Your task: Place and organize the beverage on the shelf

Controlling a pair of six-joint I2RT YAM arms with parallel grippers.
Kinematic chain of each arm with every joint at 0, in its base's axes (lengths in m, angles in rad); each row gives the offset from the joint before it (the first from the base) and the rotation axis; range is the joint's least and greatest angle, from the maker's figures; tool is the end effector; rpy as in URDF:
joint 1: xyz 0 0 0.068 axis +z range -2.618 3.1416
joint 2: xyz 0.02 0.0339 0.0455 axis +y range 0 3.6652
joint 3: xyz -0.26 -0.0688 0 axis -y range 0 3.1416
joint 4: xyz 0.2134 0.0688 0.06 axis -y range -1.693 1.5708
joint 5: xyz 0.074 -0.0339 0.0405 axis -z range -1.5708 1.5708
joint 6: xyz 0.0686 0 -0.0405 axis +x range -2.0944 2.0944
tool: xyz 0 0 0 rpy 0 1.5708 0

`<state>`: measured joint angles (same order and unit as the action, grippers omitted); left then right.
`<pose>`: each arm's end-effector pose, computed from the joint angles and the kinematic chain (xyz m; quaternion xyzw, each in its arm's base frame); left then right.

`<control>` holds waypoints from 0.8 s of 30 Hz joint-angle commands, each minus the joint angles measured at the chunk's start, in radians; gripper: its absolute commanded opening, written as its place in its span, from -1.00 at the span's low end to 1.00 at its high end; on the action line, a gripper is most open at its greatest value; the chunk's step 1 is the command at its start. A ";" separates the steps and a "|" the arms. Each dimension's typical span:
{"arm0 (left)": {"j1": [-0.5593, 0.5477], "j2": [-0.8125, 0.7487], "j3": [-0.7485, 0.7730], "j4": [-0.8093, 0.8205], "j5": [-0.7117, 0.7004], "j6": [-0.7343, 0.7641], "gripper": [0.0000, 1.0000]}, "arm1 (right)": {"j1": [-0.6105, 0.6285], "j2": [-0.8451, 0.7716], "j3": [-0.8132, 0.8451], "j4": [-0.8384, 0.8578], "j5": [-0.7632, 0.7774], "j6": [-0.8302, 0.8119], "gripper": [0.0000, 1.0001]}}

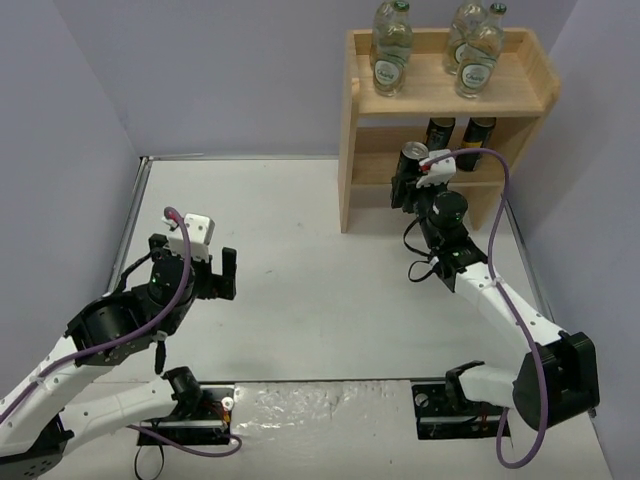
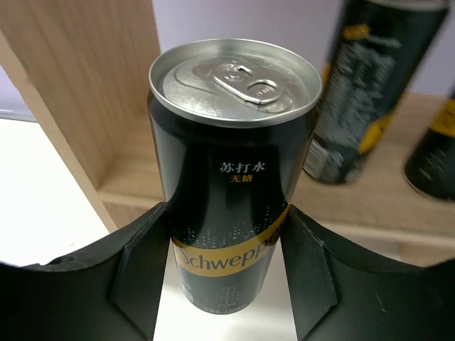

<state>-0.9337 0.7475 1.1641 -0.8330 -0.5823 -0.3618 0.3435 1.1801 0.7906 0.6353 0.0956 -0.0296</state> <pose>0.1019 -0.0742 0.3784 0.0761 0.8143 -0.1236 0.5620 0.2651 0.0879 0.3630 -0.0769 0.6107 0.0941 0.7825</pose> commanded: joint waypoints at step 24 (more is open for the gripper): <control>0.029 -0.122 -0.084 -0.015 0.047 -0.012 0.88 | -0.052 0.338 0.256 0.331 -0.217 -0.039 -1.00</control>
<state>-0.9138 0.6212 1.0744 -0.8417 -0.5426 -0.3645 0.3103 1.5074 0.9955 0.8127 -0.1032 -0.0711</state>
